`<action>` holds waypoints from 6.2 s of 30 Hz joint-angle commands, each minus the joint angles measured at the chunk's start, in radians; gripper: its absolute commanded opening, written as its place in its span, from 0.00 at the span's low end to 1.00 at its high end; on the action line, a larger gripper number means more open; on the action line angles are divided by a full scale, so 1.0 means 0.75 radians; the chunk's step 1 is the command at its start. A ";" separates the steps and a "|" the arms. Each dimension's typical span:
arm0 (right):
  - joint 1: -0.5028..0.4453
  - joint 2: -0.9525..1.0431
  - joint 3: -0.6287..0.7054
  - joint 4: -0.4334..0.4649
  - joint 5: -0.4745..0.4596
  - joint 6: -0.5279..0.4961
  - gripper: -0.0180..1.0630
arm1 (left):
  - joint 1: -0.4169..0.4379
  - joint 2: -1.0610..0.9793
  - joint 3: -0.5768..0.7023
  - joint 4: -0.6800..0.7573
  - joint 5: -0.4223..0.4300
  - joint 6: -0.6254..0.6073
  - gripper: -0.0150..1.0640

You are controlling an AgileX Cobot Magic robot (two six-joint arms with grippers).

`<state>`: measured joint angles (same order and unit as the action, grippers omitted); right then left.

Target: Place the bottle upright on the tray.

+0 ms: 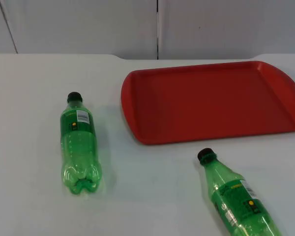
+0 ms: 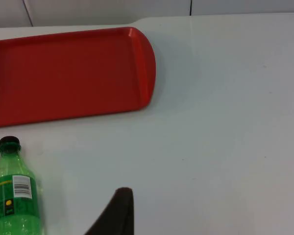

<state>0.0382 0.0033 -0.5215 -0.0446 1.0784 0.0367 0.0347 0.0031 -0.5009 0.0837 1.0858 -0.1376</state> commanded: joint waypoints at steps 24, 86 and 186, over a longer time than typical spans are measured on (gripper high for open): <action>-0.011 -0.004 0.009 0.004 -0.002 0.001 0.99 | 0.002 0.327 -0.170 -0.112 -0.038 0.013 0.99; -0.011 -0.004 0.009 0.004 -0.002 0.001 0.99 | 0.002 1.594 -0.686 -0.472 -0.152 0.408 0.99; -0.011 -0.004 0.009 0.004 -0.002 0.012 0.99 | -0.371 3.045 -1.308 -0.276 -0.507 -0.173 0.95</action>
<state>0.0382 0.0033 -0.5215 -0.0446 1.0784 0.0446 -0.2377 2.2734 -1.4850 -0.1084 0.7120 -0.2698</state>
